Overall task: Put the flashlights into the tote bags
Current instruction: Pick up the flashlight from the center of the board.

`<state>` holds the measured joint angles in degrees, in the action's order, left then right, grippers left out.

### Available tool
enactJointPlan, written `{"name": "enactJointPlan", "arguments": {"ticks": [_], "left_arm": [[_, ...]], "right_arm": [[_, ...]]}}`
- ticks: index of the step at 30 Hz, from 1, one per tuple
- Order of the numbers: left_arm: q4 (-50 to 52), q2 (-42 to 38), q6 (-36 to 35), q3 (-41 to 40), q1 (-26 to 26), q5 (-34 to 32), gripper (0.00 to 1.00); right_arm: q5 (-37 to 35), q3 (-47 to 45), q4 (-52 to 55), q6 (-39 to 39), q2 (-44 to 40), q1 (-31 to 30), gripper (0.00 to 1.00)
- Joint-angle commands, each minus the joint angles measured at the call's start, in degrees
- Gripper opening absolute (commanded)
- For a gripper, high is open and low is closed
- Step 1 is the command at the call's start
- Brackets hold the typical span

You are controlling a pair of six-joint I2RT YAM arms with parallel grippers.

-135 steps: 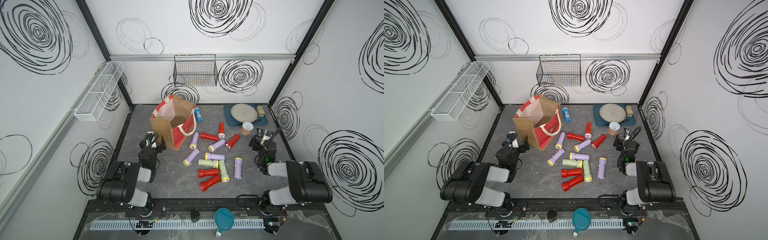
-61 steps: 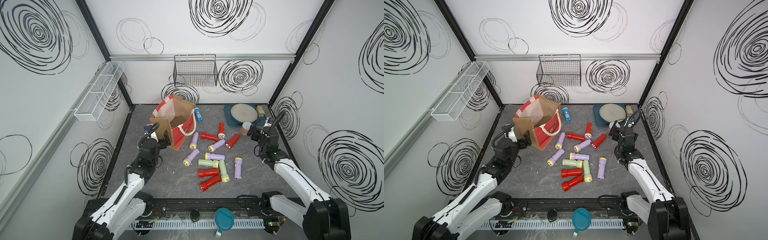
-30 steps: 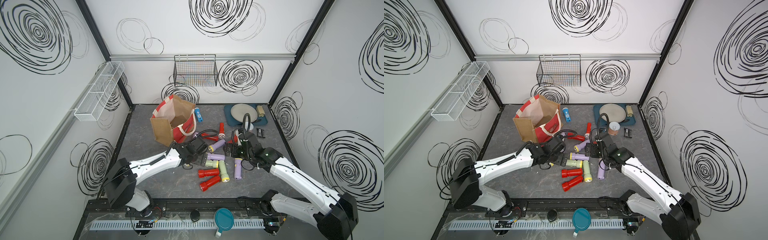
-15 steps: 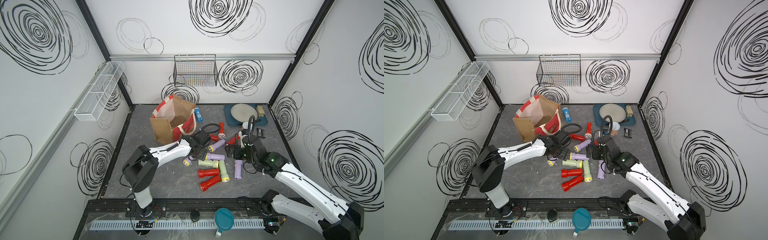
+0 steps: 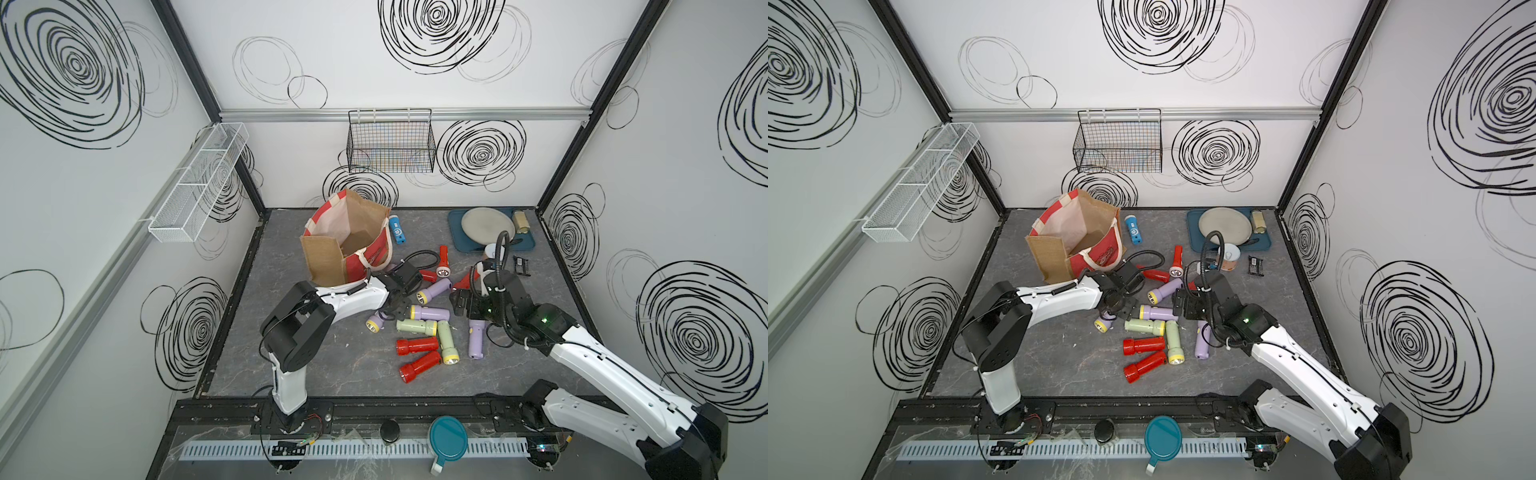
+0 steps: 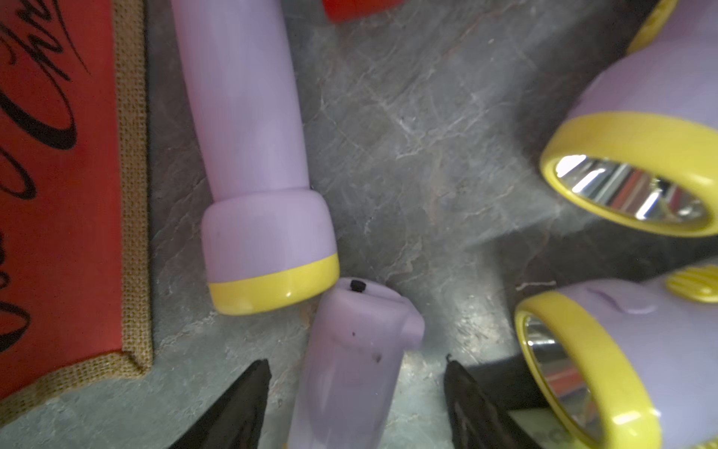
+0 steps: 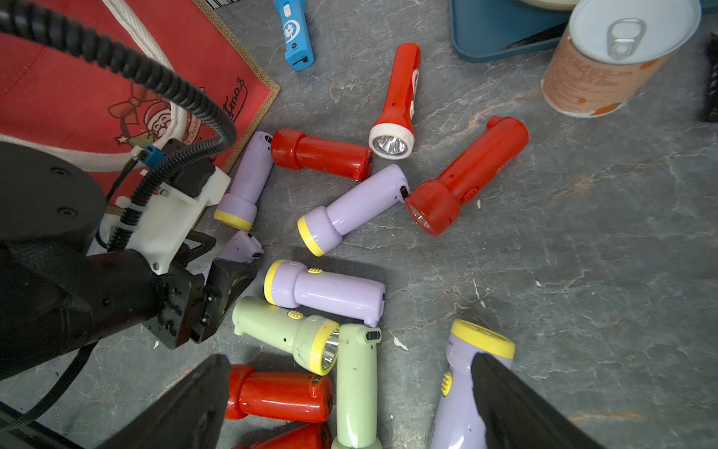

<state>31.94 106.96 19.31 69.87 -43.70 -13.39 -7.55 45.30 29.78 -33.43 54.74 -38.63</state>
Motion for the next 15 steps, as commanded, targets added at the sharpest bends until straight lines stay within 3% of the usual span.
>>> {"name": "enactJointPlan", "arguments": {"ticks": [1,10,15], "left_arm": [[-1.5,1.5,-0.8,-0.5,0.3,-1.0,0.71],[-1.4,3.1,-1.0,-1.0,-0.9,-1.5,0.57],[-1.3,3.8,-1.5,-1.0,-1.5,-2.3,0.45]], "right_arm": [[-0.9,1.0,-0.3,0.7,0.5,-0.4,1.00],[-2.5,1.8,-0.2,1.8,-0.5,-0.3,1.00],[-3.3,2.3,0.1,2.1,-1.0,-0.4,1.00]]}}
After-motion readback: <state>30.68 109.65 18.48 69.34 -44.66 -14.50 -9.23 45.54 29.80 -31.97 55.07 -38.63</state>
